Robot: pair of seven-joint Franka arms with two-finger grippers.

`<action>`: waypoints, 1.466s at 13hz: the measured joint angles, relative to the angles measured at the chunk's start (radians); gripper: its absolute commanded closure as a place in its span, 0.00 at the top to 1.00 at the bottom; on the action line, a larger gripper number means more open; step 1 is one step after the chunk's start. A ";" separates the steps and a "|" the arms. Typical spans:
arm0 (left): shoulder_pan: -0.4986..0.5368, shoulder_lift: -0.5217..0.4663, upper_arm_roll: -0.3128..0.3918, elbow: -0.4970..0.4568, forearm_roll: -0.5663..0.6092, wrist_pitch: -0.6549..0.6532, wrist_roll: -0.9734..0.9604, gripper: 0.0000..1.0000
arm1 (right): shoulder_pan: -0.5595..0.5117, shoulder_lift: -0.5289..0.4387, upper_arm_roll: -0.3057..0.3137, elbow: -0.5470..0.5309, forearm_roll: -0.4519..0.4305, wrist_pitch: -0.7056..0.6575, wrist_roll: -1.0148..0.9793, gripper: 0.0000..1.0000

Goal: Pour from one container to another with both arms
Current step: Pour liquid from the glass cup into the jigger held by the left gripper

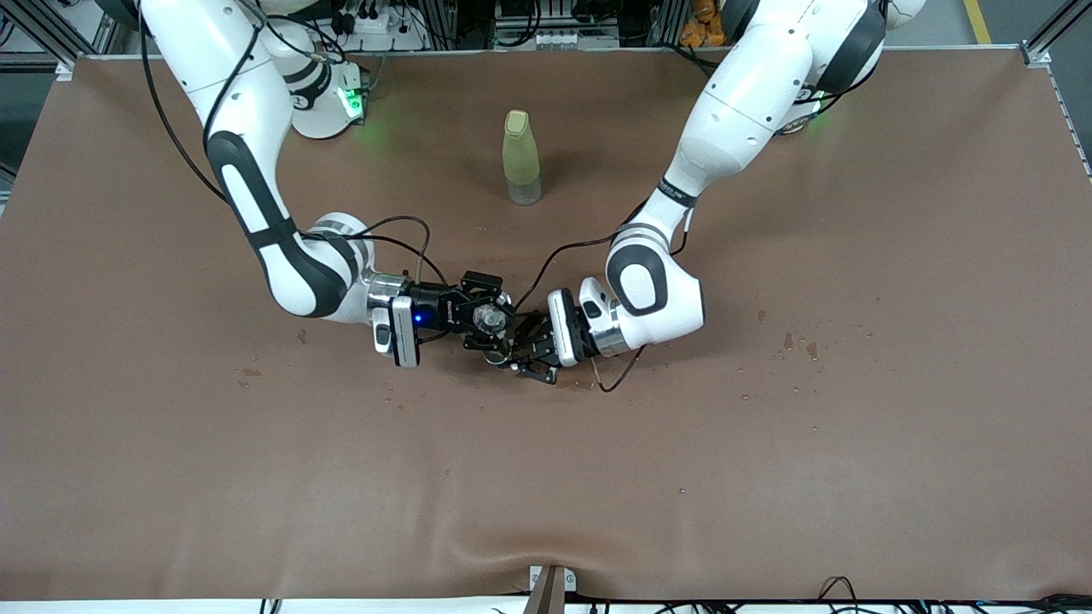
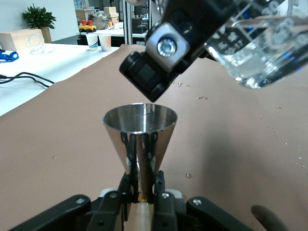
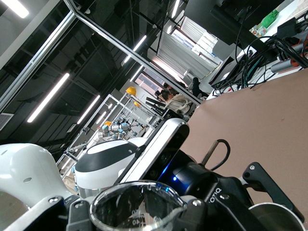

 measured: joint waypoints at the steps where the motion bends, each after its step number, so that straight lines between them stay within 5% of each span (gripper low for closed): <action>1: 0.000 0.000 0.000 0.000 0.000 0.000 0.000 0.00 | 0.000 0.000 0.000 0.000 0.001 0.000 0.001 0.00; 19: 0.000 0.000 0.000 0.003 0.000 0.000 0.000 0.00 | 0.000 -0.003 0.001 0.004 0.049 -0.005 0.288 0.00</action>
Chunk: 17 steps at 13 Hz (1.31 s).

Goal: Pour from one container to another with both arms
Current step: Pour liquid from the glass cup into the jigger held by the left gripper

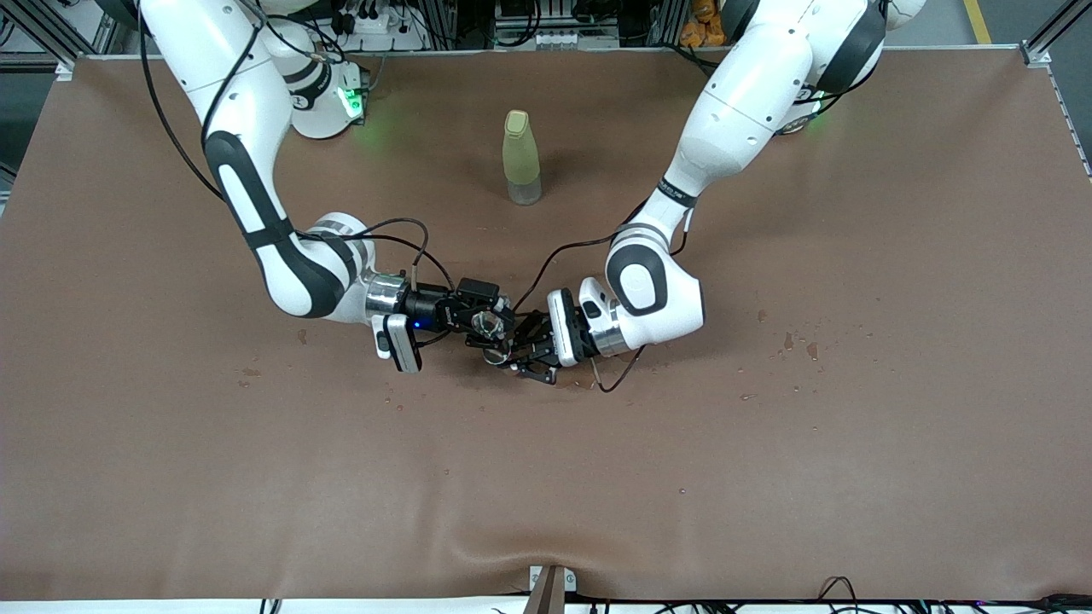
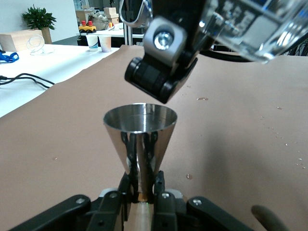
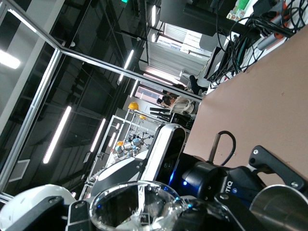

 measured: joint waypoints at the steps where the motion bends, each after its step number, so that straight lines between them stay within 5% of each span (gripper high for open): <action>1: 0.000 0.000 0.000 0.000 0.000 0.000 0.000 0.00 | 0.000 -0.002 0.002 0.000 0.011 -0.001 0.023 0.00; 17: -0.002 0.000 -0.001 0.000 0.000 0.000 0.000 0.00 | 0.012 -0.007 -0.001 0.000 0.049 0.028 0.306 0.00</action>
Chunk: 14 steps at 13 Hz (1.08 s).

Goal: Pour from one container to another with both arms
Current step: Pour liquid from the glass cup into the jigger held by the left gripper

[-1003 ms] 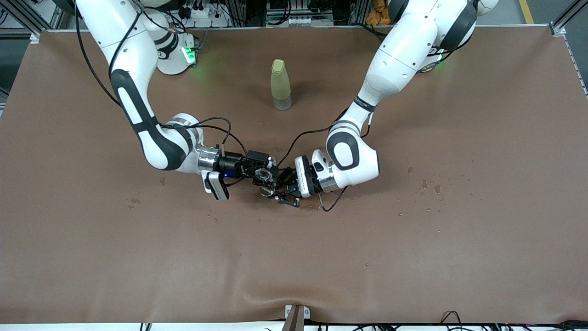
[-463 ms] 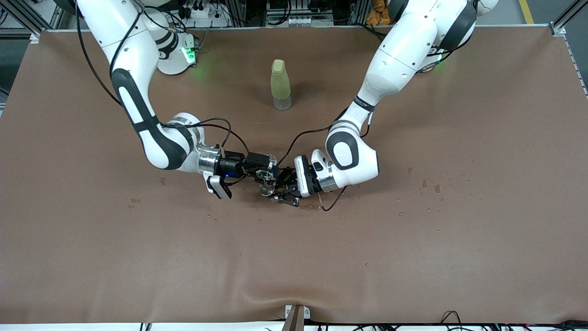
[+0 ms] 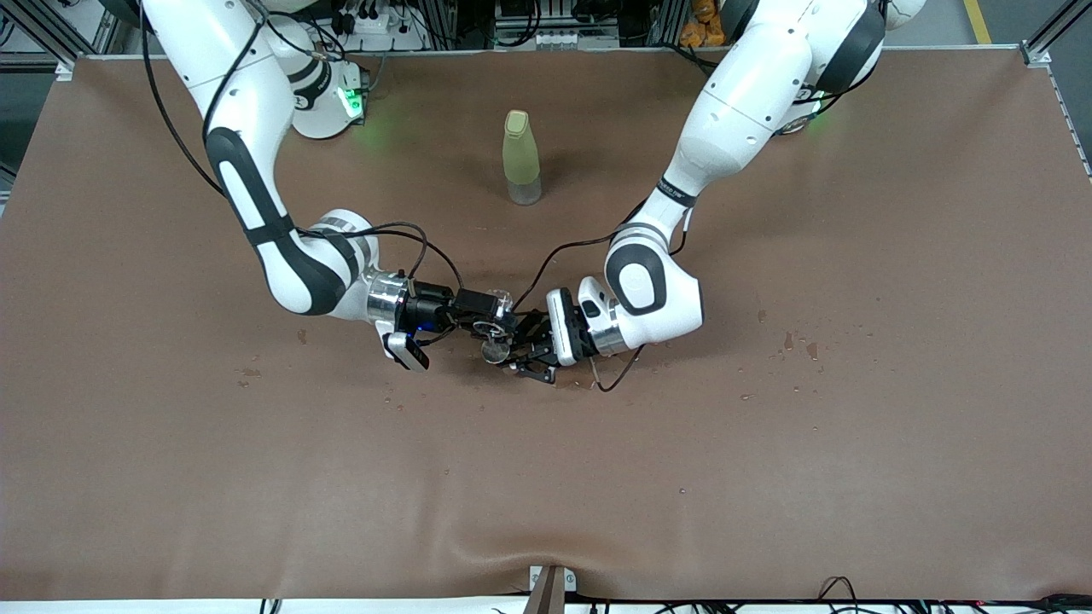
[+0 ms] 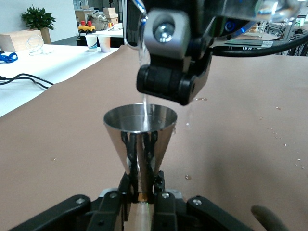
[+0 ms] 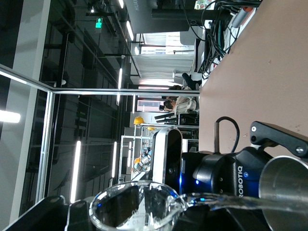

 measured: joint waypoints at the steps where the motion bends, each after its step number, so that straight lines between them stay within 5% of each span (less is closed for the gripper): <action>1: 0.000 0.000 0.000 0.000 0.000 0.000 0.000 0.00 | 0.000 0.000 -0.001 0.000 0.000 0.004 0.022 0.00; 14: 0.000 0.000 0.000 0.000 -0.022 0.000 0.000 0.00 | 0.000 -0.007 -0.001 0.013 0.034 0.038 0.179 0.00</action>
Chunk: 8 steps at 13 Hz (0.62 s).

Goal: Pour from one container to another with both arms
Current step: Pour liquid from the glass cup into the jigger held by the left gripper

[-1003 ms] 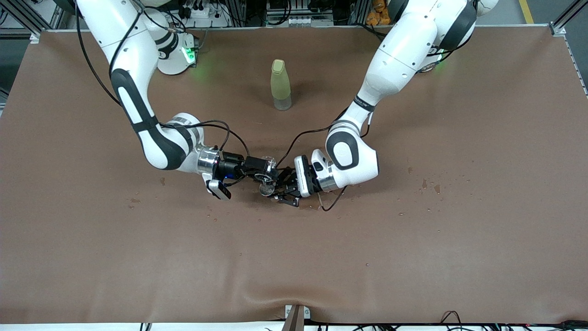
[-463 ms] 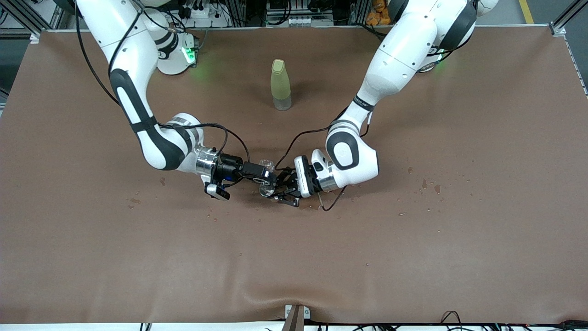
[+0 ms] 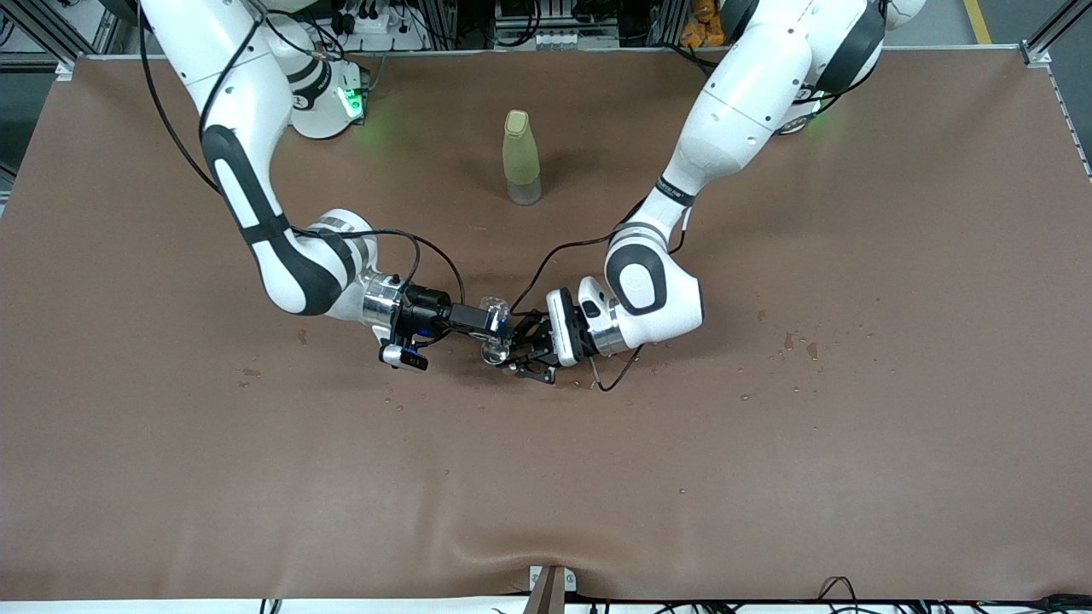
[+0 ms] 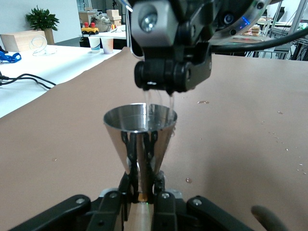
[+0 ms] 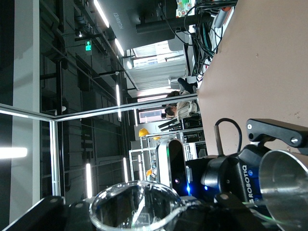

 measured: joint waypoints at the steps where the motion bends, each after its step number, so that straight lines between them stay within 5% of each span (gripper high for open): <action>1: 0.000 0.000 0.000 0.000 0.000 0.000 0.000 0.00 | 0.000 -0.001 0.000 0.001 0.000 0.001 0.008 0.00; 8: 0.000 0.000 0.000 0.000 0.000 0.000 0.000 0.00 | 0.000 -0.004 0.000 0.027 0.002 0.025 0.121 0.00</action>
